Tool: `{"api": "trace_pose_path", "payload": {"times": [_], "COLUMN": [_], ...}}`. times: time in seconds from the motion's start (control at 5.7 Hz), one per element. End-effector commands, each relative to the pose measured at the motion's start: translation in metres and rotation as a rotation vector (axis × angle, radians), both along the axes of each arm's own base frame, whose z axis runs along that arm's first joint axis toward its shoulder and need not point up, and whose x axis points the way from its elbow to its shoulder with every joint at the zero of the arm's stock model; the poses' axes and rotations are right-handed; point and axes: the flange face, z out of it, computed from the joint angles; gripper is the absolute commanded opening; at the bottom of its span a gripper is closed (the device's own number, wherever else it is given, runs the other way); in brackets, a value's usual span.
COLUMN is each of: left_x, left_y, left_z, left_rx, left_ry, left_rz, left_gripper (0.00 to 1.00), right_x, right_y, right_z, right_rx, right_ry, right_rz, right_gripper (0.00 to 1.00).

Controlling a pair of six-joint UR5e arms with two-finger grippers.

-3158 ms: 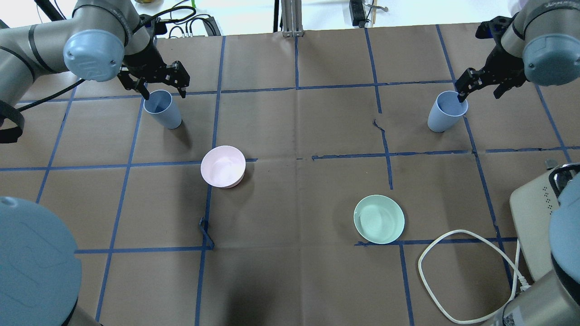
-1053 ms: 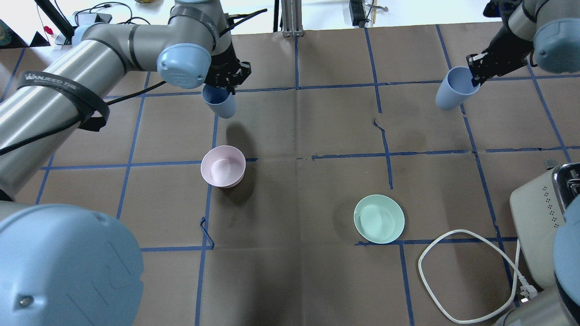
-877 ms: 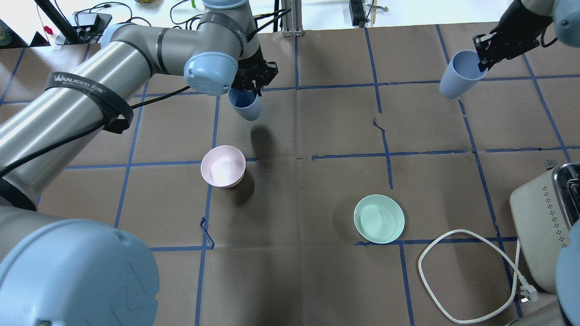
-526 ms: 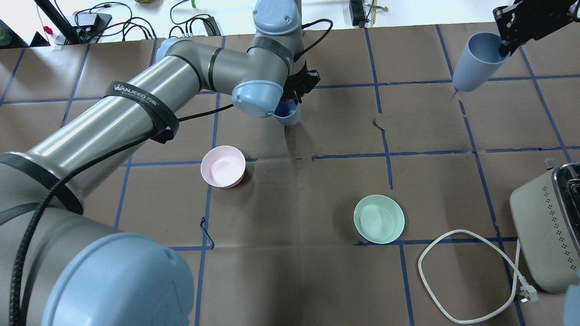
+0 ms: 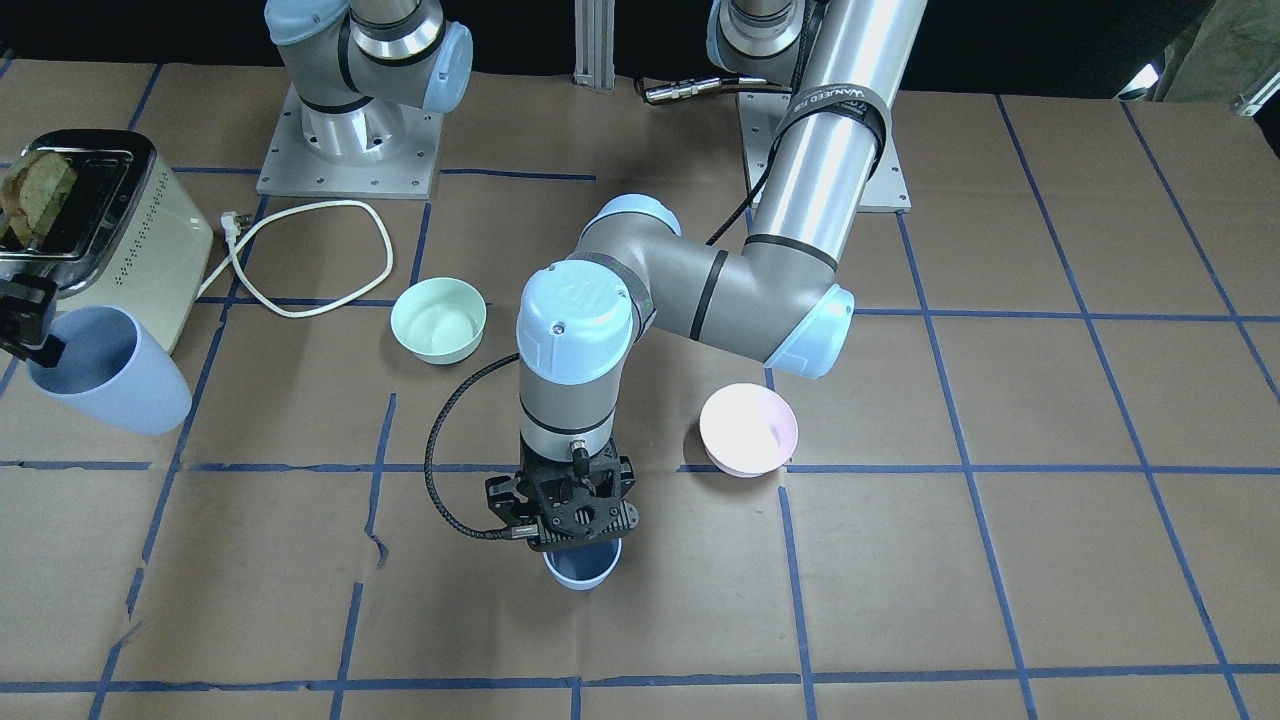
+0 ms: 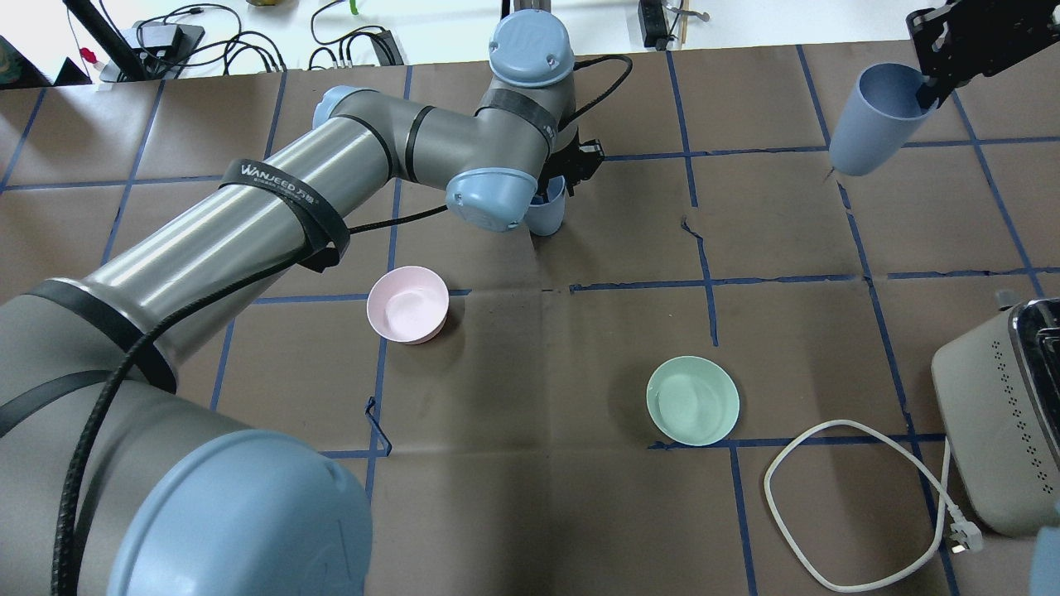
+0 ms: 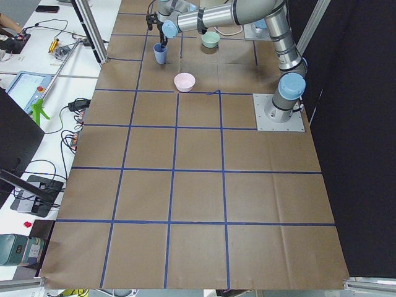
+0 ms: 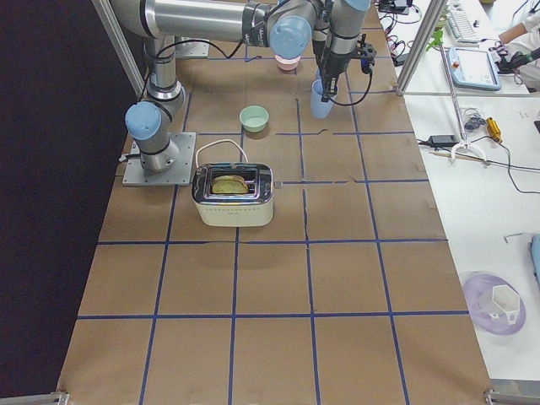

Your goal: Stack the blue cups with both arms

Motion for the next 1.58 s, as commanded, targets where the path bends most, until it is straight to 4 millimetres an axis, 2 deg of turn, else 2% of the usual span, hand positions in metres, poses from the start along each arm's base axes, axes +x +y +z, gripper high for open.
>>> {"api": "trace_pose_path", "payload": {"times": [0.0,0.18,0.35,0.53,0.7,0.88,1.05,1.23,1.4], "left_x": [0.011,0.023,0.061,0.104,0.145,0.188,0.209,0.218,0.227], "left_y": [0.011,0.031,0.046,0.065,0.087,0.103,0.108,0.122,0.131], "left_z": [0.056,0.101,0.147,0.196,0.234,0.249,0.249,0.241,0.241], "left_rx": [0.002,0.027,0.080,0.102,0.121,0.179,0.185,0.202,0.197], "left_ry": [0.008,-0.010,0.001,0.011,-0.006,-0.032,-0.044,-0.078,-0.075], "left_rz": [-0.002,-0.043,-0.066,-0.093,-0.154,-0.210,-0.214,-0.216,-0.199], "left_gripper": [0.98,0.98,0.98,0.98,0.98,0.98,0.98,0.98,0.98], "right_x": [0.000,0.000,0.001,0.017,0.080,0.159,0.227,0.293,0.345], "right_y": [-0.001,-0.001,-0.001,-0.011,-0.017,-0.034,-0.042,-0.039,-0.029], "right_z": [-0.003,-0.003,-0.001,-0.003,-0.001,-0.020,-0.031,-0.034,-0.044], "right_rx": [0.004,0.004,-0.006,-0.027,-0.069,-0.102,-0.108,-0.113,-0.102], "right_ry": [-0.003,-0.005,-0.001,0.004,0.013,0.011,0.003,-0.008,-0.011], "right_rz": [0.009,0.011,0.000,-0.009,-0.026,-0.073,-0.130,-0.138,-0.135], "right_gripper": [0.07,0.07,0.07,0.07,0.07,0.07,0.07,0.07,0.07]}}
